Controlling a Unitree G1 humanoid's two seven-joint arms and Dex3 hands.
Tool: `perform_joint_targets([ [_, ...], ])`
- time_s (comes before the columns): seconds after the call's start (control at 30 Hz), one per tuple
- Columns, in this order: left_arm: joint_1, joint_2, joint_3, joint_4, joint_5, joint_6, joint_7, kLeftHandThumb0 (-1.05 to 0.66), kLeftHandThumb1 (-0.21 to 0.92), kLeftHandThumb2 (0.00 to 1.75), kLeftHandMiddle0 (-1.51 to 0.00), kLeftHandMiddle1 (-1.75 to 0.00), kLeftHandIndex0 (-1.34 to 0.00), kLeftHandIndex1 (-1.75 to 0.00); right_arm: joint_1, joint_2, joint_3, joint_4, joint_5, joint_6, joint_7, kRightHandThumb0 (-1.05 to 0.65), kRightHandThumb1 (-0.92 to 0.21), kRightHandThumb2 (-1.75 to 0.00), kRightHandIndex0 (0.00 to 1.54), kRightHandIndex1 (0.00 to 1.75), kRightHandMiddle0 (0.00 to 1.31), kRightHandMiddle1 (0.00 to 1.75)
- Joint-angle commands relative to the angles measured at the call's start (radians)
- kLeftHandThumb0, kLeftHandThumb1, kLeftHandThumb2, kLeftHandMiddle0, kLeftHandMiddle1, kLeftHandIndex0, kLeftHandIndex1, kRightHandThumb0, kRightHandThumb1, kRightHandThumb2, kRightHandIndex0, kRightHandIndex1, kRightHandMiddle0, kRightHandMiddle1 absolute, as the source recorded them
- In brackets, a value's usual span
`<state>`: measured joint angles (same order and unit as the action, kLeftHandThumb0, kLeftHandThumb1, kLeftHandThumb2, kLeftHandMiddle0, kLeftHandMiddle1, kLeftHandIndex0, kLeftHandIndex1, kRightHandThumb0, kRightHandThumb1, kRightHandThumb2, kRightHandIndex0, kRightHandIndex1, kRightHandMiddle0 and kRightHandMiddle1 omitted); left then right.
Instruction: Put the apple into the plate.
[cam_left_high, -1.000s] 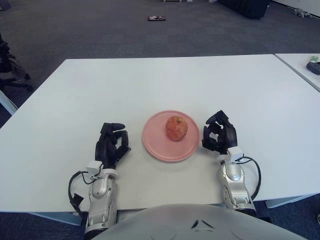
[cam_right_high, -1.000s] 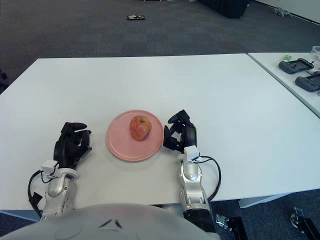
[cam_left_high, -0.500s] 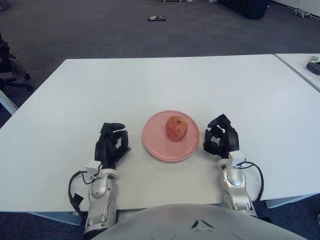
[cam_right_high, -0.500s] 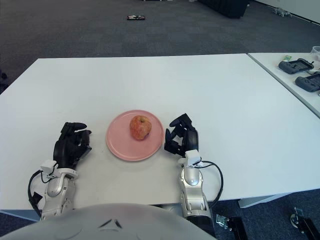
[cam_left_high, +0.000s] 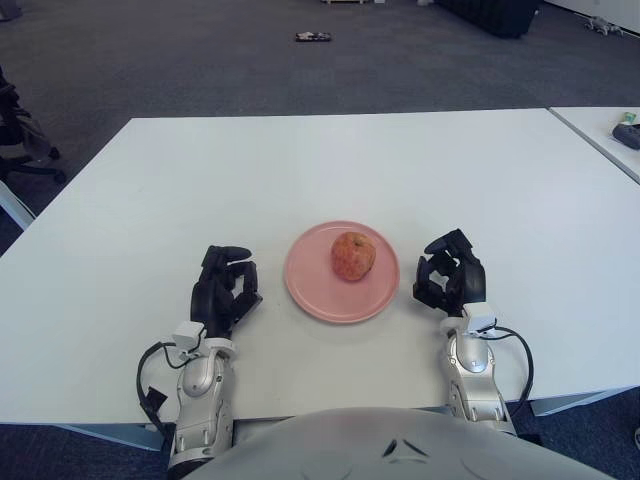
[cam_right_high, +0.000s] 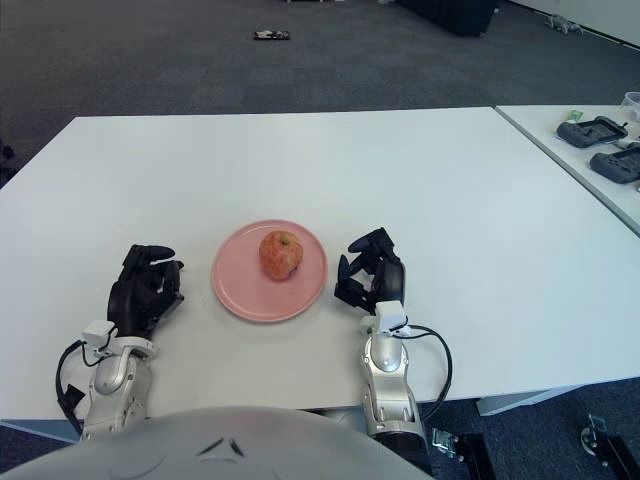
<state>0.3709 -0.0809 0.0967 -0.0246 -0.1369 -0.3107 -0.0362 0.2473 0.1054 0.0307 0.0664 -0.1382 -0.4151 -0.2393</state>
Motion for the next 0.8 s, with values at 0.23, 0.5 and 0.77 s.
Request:
perform_joint_targets([
  [0.23, 0.018, 0.005, 0.003, 0.010, 0.039, 0.017, 0.027, -0.38, 0.68, 0.87, -0.98, -1.75, -0.34, -1.75, 0.008, 0.002, 0.010, -0.041, -0.004, 0.056, 0.011, -0.43, -0.46, -1.15, 0.75, 1.70, 0.50, 1.75],
  [0.5, 0.016, 0.005, 0.003, 0.015, 0.047, 0.004, 0.029, -0.38, 0.68, 0.87, -0.98, -1.75, -0.34, -1.75, 0.019, -0.017, 0.017, -0.082, -0.016, 0.124, 0.036, -0.43, -0.47, -1.13, 0.74, 1.61, 0.49, 1.75],
  [0.77, 0.018, 0.006, 0.003, 0.015, 0.042, -0.007, 0.023, -0.39, 0.67, 0.88, -0.98, -1.75, -0.35, -1.75, 0.032, -0.027, 0.020, -0.111, -0.024, 0.161, 0.045, -0.43, -0.49, -1.11, 0.73, 1.56, 0.48, 1.75],
])
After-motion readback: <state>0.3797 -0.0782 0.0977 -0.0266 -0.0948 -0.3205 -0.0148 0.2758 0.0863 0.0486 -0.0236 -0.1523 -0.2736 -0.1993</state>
